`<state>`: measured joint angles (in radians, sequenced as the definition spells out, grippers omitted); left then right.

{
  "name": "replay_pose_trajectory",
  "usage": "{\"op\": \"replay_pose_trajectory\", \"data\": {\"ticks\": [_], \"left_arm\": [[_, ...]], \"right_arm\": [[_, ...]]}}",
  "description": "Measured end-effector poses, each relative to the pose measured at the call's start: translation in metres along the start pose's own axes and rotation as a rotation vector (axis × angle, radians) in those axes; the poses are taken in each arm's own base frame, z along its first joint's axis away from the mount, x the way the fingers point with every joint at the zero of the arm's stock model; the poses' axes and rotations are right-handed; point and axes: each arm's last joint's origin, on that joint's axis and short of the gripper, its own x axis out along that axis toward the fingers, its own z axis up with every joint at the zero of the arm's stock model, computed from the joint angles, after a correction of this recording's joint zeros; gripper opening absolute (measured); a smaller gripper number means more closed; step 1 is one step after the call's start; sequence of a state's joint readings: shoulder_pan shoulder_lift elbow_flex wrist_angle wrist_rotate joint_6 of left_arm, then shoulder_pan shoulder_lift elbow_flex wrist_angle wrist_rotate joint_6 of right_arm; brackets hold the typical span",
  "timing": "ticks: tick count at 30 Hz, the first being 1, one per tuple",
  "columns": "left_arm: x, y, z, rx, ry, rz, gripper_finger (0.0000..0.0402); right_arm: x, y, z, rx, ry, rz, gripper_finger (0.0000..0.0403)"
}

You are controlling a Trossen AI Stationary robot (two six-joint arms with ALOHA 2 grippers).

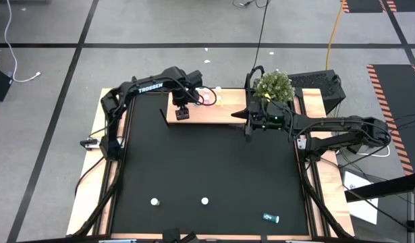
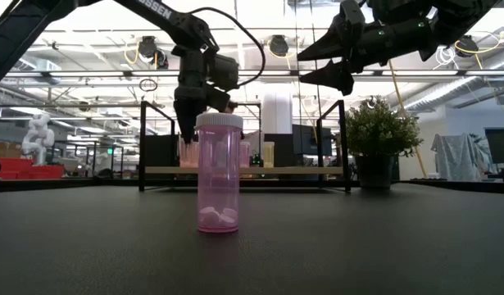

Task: Pick and place medicine bottles onto shelf by color
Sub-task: Put the orange pill bottle on the shelf aligned with the other orange pill bottles, then put the blue pill bottle on the shelf aligned with the other blue pill bottles

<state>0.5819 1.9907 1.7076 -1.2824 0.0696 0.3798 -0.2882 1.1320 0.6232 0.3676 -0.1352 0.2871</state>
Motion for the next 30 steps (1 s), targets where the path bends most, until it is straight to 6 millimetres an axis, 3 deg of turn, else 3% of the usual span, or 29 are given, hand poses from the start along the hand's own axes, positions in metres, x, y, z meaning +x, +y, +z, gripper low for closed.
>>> {"op": "replay_pose_trajectory", "data": {"ticks": [7, 15, 22, 30], "left_arm": [[-0.026, -0.002, -0.001, 0.012, 0.005, 0.0, 0.033], [-0.092, -0.029, 0.002, -0.049, -0.059, 0.058, 0.0336], [-0.14, -0.076, 0.005, -0.187, -0.259, 0.069, 0.0308], [-0.143, -0.151, 0.013, -0.164, -0.325, 0.006, 0.0264]], "right_arm": [[0.0, 0.002, 0.002, 0.01, -0.016, 0.043, 0.0279], [-0.001, 0.01, 0.009, -0.009, -0.045, 0.261, 0.0265], [0.0, 0.014, -0.003, 0.161, 0.084, 0.255, 0.0198], [-0.002, 0.053, -0.027, 0.077, 0.232, 0.345, 0.0143]]}}
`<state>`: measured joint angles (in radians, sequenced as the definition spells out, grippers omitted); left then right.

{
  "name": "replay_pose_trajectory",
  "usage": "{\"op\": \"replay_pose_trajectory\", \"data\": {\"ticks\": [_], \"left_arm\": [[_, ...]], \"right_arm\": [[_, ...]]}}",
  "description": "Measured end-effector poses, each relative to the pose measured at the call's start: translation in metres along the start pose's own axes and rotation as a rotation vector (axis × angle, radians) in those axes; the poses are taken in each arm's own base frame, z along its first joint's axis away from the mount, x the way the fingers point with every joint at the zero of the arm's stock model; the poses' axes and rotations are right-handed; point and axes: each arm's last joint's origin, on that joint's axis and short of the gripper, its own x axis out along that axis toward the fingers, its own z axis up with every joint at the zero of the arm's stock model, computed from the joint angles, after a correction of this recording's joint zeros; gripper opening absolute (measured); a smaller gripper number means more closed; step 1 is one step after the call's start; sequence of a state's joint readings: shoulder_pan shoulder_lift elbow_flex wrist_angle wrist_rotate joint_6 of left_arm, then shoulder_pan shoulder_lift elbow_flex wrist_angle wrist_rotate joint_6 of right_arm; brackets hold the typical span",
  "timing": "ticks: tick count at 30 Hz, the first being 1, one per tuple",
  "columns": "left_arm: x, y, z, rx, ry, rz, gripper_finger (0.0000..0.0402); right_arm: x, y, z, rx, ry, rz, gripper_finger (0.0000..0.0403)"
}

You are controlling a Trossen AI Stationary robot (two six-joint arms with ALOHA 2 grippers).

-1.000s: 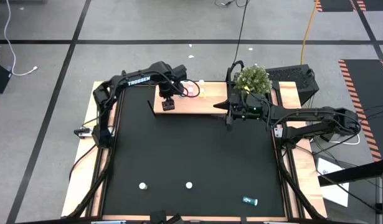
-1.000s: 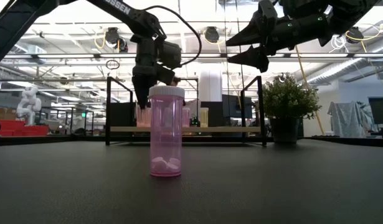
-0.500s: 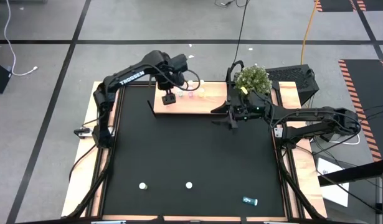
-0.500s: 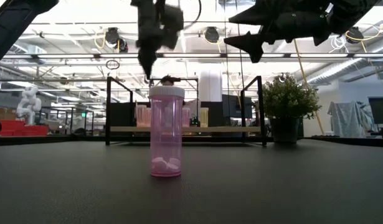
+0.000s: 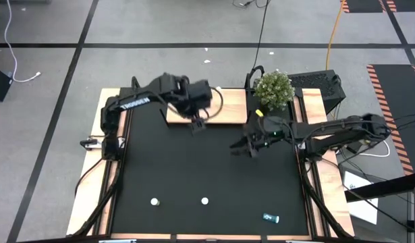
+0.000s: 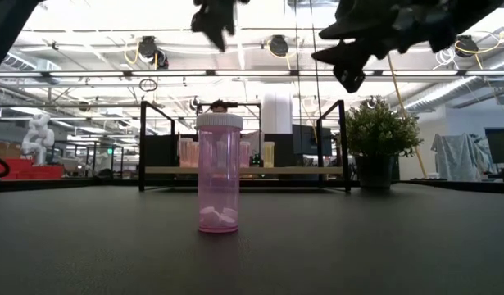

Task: Pick and place medicine bottles onto shelf by color
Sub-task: Put the blue pill bottle on the shelf aligned with the other blue pill bottles

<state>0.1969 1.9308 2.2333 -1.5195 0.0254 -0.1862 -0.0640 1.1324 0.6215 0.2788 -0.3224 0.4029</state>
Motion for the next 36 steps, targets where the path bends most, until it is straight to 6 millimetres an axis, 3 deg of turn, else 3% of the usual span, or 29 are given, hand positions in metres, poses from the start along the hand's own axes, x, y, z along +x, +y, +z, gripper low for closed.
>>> {"op": "replay_pose_trajectory", "data": {"ticks": [4, 8, 12, 16, 25, 31, 36], "left_arm": [[-0.002, -0.033, 0.002, 0.054, -0.099, -0.049, 0.0239], [-0.007, -0.054, 0.0, 0.098, -0.191, 0.017, 0.0216], [0.013, -0.065, -0.003, 0.115, -0.184, 0.093, 0.0196], [0.037, -0.069, -0.019, 0.119, -0.169, 0.079, 0.0187], [0.029, -0.061, -0.103, 0.01, -0.398, -0.125, 0.0186], [0.031, -0.058, -0.158, 0.003, -0.391, -0.195, 0.0186], [0.043, -0.069, -0.195, -0.019, -0.339, -0.261, 0.0186]], "right_arm": [[0.006, 0.018, -0.013, -0.004, -0.014, -0.016, 0.0132], [0.009, 0.033, -0.02, 0.04, -0.081, -0.022, 0.013], [0.01, 0.05, -0.022, 0.052, -0.145, -0.001, 0.013], [0.01, 0.063, -0.027, 0.059, -0.177, -0.016, 0.013], [0.027, 0.078, -0.05, 0.134, -0.081, -0.072, 0.013], [0.072, 0.095, -0.036, 0.142, -0.024, -0.095, 0.013], [0.107, 0.107, -0.025, 0.102, 0.088, -0.169, 0.013]]}}
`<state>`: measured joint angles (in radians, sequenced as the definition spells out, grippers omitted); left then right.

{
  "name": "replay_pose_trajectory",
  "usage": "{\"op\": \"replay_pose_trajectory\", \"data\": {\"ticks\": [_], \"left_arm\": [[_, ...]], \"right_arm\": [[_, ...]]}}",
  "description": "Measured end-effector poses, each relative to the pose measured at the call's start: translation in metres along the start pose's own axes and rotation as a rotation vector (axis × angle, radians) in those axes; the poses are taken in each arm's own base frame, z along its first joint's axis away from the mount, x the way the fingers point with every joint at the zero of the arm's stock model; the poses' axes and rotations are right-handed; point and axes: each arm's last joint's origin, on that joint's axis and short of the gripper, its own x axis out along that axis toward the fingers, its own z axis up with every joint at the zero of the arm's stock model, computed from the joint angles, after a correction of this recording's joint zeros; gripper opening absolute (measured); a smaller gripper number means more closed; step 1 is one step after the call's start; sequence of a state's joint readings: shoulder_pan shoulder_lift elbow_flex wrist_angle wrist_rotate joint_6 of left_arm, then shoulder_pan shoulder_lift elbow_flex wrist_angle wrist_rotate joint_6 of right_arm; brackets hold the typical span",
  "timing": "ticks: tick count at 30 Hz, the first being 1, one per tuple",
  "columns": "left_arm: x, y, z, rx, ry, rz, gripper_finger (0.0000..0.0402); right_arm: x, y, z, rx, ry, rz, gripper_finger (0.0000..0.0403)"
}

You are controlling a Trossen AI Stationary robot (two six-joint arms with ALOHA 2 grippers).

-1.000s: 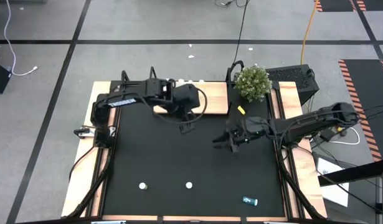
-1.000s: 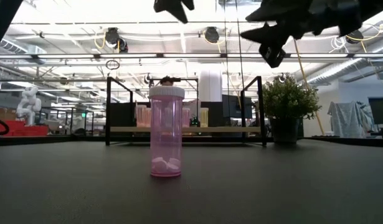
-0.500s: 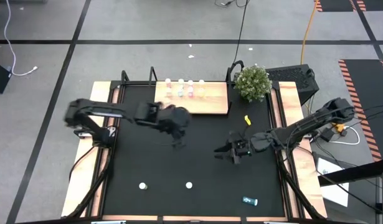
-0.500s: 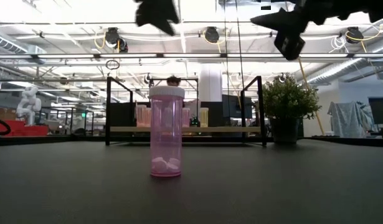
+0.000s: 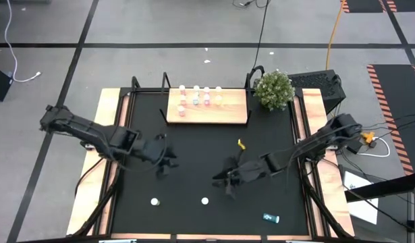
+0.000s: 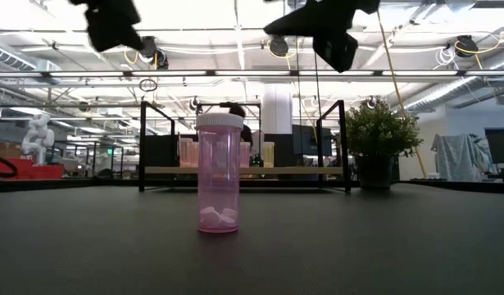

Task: Pick and place medicine bottles onto shelf by color
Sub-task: Put the blue pill bottle on the shelf aligned with the other blue pill bottles

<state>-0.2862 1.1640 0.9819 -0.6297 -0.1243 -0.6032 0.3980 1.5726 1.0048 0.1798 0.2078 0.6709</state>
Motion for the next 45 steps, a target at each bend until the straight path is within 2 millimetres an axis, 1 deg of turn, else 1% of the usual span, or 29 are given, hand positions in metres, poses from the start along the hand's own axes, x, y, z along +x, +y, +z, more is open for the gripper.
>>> {"op": "replay_pose_trajectory", "data": {"ticks": [3, 5, 8, 10, 12, 15, 18, 20, 23, 27, 29, 31, 36, 41, 45], "left_arm": [[0.006, -0.008, -0.024, 0.005, 0.035, -0.033, 0.0186], [0.011, -0.014, -0.037, 0.016, 0.044, -0.069, 0.0187], [0.017, -0.018, -0.054, 0.034, 0.065, -0.093, 0.0187], [0.021, -0.022, -0.059, 0.027, 0.036, -0.113, 0.0186], [0.024, -0.021, -0.064, 0.022, 0.024, -0.104, 0.0187], [0.027, -0.023, -0.064, 0.008, -0.034, -0.126, 0.0186], [0.028, -0.025, -0.06, 0.019, -0.093, -0.142, 0.0186], [0.028, -0.025, -0.058, 0.041, -0.121, -0.15, 0.0186], [0.028, -0.025, -0.054, 0.076, -0.159, -0.154, 0.0186], [0.028, -0.024, -0.05, 0.1, -0.199, -0.139, 0.0186], [0.028, -0.023, -0.048, 0.106, -0.211, -0.136, 0.0186], [0.029, -0.022, -0.046, 0.1, -0.214, -0.13, 0.0186], [0.028, -0.023, -0.047, 0.095, -0.21, -0.135, 0.0186], [0.027, -0.027, -0.051, 0.097, -0.198, -0.156, 0.0186], [0.026, -0.029, -0.053, 0.096, -0.19, -0.168, 0.0186]], "right_arm": [[0.006, 0.013, 0.002, -0.002, 0.107, -0.052, 0.013], [0.005, 0.021, -0.004, 0.003, 0.22, -0.091, 0.013], [0.001, 0.034, -0.015, 0.074, 0.358, -0.125, 0.013], [-0.002, 0.039, -0.025, 0.193, 0.421, -0.173, 0.013], [-0.005, 0.043, -0.036, 0.394, 0.467, -0.212, 0.013], [-0.011, 0.049, -0.052, 0.699, 0.539, -0.271, 0.013], [-0.02, 0.062, -0.07, 0.895, 0.645, -0.313, 0.013], [-0.027, 0.07, -0.082, 0.957, 0.719, -0.327, 0.013], [-0.037, 0.078, -0.097, 0.988, 0.842, -0.348, 0.013], [-0.049, 0.086, -0.113, 0.967, 1.047, -0.342, 0.013], [-0.053, 0.084, -0.123, 0.945, 1.087, -0.363, 0.013], [-0.055, 0.077, -0.134, 0.929, 1.099, -0.4, 0.013], [-0.059, 0.05, -0.159, 0.934, 1.115, -0.508, 0.013], [-0.059, 0.028, -0.171, 0.921, 1.112, -0.569, 0.013], [-0.068, 0.014, -0.171, 0.891, 1.111, -0.652, 0.013]]}}
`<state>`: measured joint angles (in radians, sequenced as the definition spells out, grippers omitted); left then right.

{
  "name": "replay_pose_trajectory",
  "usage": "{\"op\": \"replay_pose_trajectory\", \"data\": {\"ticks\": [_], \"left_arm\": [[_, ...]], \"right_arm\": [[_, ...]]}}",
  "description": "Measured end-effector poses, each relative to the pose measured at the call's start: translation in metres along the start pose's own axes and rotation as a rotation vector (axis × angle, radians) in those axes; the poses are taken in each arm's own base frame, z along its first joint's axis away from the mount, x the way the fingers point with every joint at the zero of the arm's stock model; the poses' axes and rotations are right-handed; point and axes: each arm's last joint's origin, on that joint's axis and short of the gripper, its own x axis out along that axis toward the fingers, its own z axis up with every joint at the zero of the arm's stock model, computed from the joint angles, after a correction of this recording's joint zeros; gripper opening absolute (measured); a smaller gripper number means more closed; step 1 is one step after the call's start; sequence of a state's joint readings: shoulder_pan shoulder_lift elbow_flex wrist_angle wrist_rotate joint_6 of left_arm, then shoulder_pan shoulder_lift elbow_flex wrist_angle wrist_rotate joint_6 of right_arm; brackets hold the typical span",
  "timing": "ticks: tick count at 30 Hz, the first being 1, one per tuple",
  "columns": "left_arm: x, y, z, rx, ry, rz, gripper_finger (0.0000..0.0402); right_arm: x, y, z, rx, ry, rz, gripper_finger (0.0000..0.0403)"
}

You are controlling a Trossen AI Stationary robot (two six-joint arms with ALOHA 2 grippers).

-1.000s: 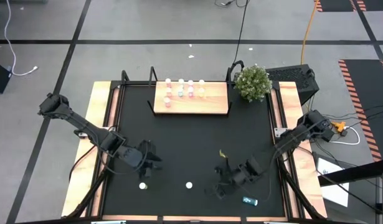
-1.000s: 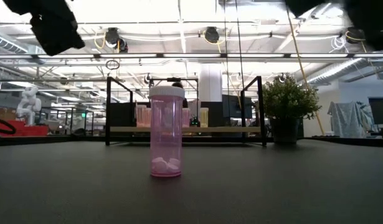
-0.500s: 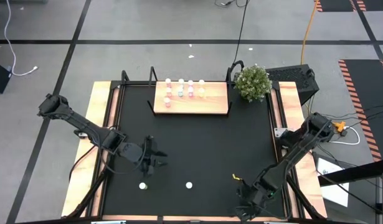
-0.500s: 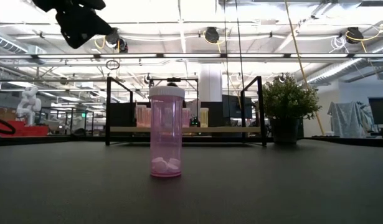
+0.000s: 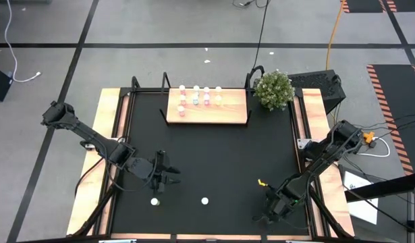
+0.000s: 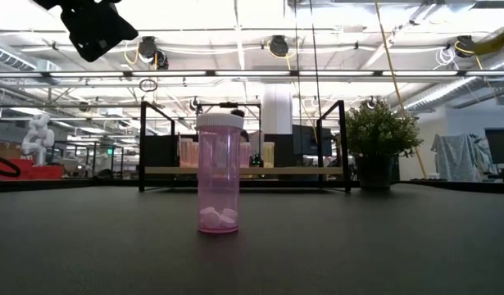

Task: Pick and place medicine bottles onto shelf by color
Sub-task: Put the blue pill bottle on the shelf aligned with the other blue pill bottles

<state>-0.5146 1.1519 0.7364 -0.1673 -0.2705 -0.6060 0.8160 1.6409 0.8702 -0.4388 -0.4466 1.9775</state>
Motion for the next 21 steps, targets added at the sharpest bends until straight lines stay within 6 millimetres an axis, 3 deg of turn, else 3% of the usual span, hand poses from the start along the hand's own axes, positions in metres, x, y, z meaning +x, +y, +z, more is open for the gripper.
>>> {"op": "replay_pose_trajectory", "data": {"ticks": [5, 9, 13, 21], "left_arm": [[0.0, -0.001, -0.001, 0.004, 0.003, -0.004, 0.0186], [0.0, 0.001, 0.0, 0.028, -0.002, 0.002, 0.0186], [0.001, 0.003, 0.002, 0.018, -0.008, 0.009, 0.0186], [0.001, 0.003, 0.002, 0.018, -0.008, 0.01, 0.0186]], "right_arm": [[-0.025, -0.02, 0.012, 0.049, -0.163, -0.084, 0.013], [-0.055, -0.027, 0.022, 0.085, -0.417, 0.024, 0.013], [-0.074, -0.032, 0.023, 0.144, -0.468, 0.106, 0.013], [-0.073, -0.035, 0.011, -0.226, -0.363, 0.04, 0.0131]]}}
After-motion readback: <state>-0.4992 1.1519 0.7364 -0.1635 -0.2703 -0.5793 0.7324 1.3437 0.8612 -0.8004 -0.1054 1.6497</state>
